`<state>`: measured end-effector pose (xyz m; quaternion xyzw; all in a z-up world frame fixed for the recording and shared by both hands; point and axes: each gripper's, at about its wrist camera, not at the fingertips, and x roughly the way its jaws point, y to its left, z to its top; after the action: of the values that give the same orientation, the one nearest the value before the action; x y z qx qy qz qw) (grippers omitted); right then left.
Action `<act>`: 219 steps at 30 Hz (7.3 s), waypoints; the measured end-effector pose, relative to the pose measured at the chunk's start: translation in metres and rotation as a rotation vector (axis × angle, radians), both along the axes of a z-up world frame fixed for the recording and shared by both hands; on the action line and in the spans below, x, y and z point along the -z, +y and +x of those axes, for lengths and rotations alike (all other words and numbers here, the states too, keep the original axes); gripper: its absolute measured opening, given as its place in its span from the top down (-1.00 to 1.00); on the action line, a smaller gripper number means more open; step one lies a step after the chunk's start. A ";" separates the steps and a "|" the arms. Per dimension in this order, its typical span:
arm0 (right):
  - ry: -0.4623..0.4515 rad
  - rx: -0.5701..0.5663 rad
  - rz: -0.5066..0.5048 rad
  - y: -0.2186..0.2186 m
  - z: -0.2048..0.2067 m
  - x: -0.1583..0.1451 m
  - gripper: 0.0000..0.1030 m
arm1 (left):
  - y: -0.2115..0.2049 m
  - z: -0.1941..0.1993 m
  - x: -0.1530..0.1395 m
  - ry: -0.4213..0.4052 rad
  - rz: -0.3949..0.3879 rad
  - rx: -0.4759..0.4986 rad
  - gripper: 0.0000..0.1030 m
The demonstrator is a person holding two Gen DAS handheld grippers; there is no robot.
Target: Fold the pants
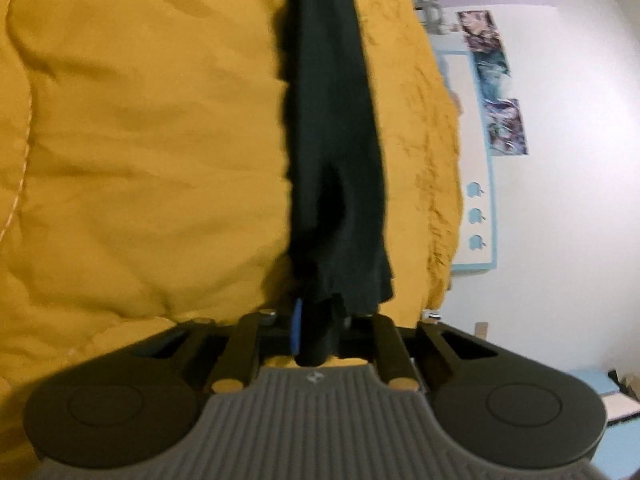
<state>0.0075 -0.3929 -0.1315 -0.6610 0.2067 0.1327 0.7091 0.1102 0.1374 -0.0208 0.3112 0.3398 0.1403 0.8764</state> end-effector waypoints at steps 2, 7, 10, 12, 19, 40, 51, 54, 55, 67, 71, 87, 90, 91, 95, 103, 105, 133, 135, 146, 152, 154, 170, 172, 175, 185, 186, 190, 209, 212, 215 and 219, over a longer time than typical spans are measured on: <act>-0.029 0.021 0.038 -0.004 -0.001 -0.010 0.95 | 0.005 0.003 -0.008 -0.016 -0.019 -0.020 0.96; -0.071 0.148 0.220 -0.020 0.018 -0.060 0.99 | 0.020 0.005 -0.031 -0.069 -0.107 -0.088 0.97; -0.071 0.215 0.318 -0.022 0.031 -0.080 0.99 | 0.023 0.004 -0.033 -0.070 -0.109 -0.095 0.97; -0.071 0.245 0.373 -0.024 0.036 -0.088 0.99 | 0.026 0.009 -0.033 -0.058 -0.121 -0.106 0.97; -0.077 0.329 0.481 -0.016 0.084 -0.109 1.00 | 0.031 0.056 -0.028 -0.016 -0.139 -0.156 0.96; 0.129 0.562 0.614 -0.009 0.354 -0.033 1.00 | 0.020 0.251 0.069 0.193 -0.095 -0.240 0.97; 0.171 0.615 0.665 -0.014 0.380 0.000 0.99 | 0.020 0.274 0.093 0.212 -0.157 -0.299 0.96; 0.176 0.638 0.690 -0.015 0.383 0.001 0.99 | 0.022 0.275 0.086 0.199 -0.198 -0.329 0.96; 0.172 0.642 0.699 -0.016 0.382 -0.001 0.99 | 0.023 0.276 0.083 0.199 -0.215 -0.335 0.96; 0.131 0.686 0.788 -0.019 0.371 -0.012 -0.05 | 0.027 0.270 0.063 0.095 -0.278 -0.329 -0.05; 0.075 0.719 0.872 -0.027 0.346 -0.037 -0.12 | 0.027 0.232 0.020 -0.013 -0.391 -0.284 -0.15; 0.234 1.054 1.899 -0.108 0.191 -0.023 -0.35 | 0.027 0.085 0.084 -0.049 -1.501 -0.399 -0.31; 0.227 1.087 2.068 -0.120 0.189 -0.004 -0.35 | 0.021 0.096 0.103 -0.068 -1.535 -0.428 -0.31; 0.225 1.103 2.113 -0.124 0.191 0.002 -0.35 | 0.018 0.098 0.107 -0.088 -1.531 -0.428 -0.29; 0.186 1.143 2.209 -0.135 0.207 0.022 -0.21 | 0.012 0.107 0.119 -0.145 -1.521 -0.443 -0.13; 0.113 1.142 2.271 -0.142 0.228 0.039 0.57 | 0.015 0.107 0.106 -0.237 -1.501 -0.439 0.93; 0.072 1.116 2.251 -0.145 0.225 0.027 0.77 | 0.014 0.110 0.088 -0.254 -1.469 -0.420 0.93; 0.161 1.287 1.992 -0.173 0.050 -0.027 0.48 | -0.003 0.027 0.051 0.016 -1.143 -0.394 0.47; 0.146 1.259 1.915 -0.175 0.049 -0.037 0.21 | 0.000 0.020 0.040 0.006 -1.080 -0.377 0.36; 0.188 0.980 1.578 -0.169 0.122 -0.093 0.09 | 0.016 0.070 -0.018 -0.060 -0.728 -0.088 -0.36; 0.243 0.929 1.507 -0.159 0.182 -0.075 0.08 | 0.025 0.128 0.013 -0.024 -0.660 -0.091 -0.53; 0.264 0.929 1.479 -0.159 0.200 -0.066 0.08 | 0.025 0.142 0.025 0.000 -0.667 -0.103 -0.53; 0.389 0.785 1.597 -0.153 0.228 -0.033 1.00 | 0.024 0.146 0.051 -0.057 -0.706 -0.216 0.90; 0.357 0.700 1.559 -0.141 0.207 -0.043 1.00 | 0.026 0.142 0.047 -0.069 -0.706 -0.222 0.90; 0.326 0.637 1.463 -0.122 0.183 -0.055 1.00 | 0.030 0.137 0.041 -0.104 -0.717 -0.238 0.90; 0.097 0.745 1.450 -0.126 0.188 -0.070 1.00 | 0.036 0.138 0.021 -0.163 -0.726 -0.259 0.90; 0.105 0.775 1.447 -0.126 0.200 -0.068 1.00 | 0.034 0.142 0.023 -0.154 -0.709 -0.255 0.90; 0.139 0.889 1.389 -0.120 0.238 -0.046 1.00 | 0.029 0.161 0.042 -0.094 -0.667 -0.283 0.90; 0.563 1.162 1.844 -0.204 0.226 0.010 -0.06 | 0.045 0.084 0.012 -0.187 -0.920 -0.261 0.04; 0.596 1.134 1.898 -0.203 0.234 0.022 -0.09 | 0.046 0.072 0.015 -0.185 -0.942 -0.281 0.04; 0.589 1.122 1.898 -0.198 0.236 0.023 0.55 | 0.049 0.066 0.017 -0.172 -0.961 -0.306 0.04; 0.489 1.078 1.908 -0.201 0.226 -0.004 0.95 | 0.054 0.060 0.015 -0.175 -0.969 -0.315 0.05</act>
<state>0.2337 -0.5942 -0.1276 0.3723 0.4130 0.0386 0.8302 0.1702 0.1909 -0.0360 -0.1983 0.3339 0.1225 0.9133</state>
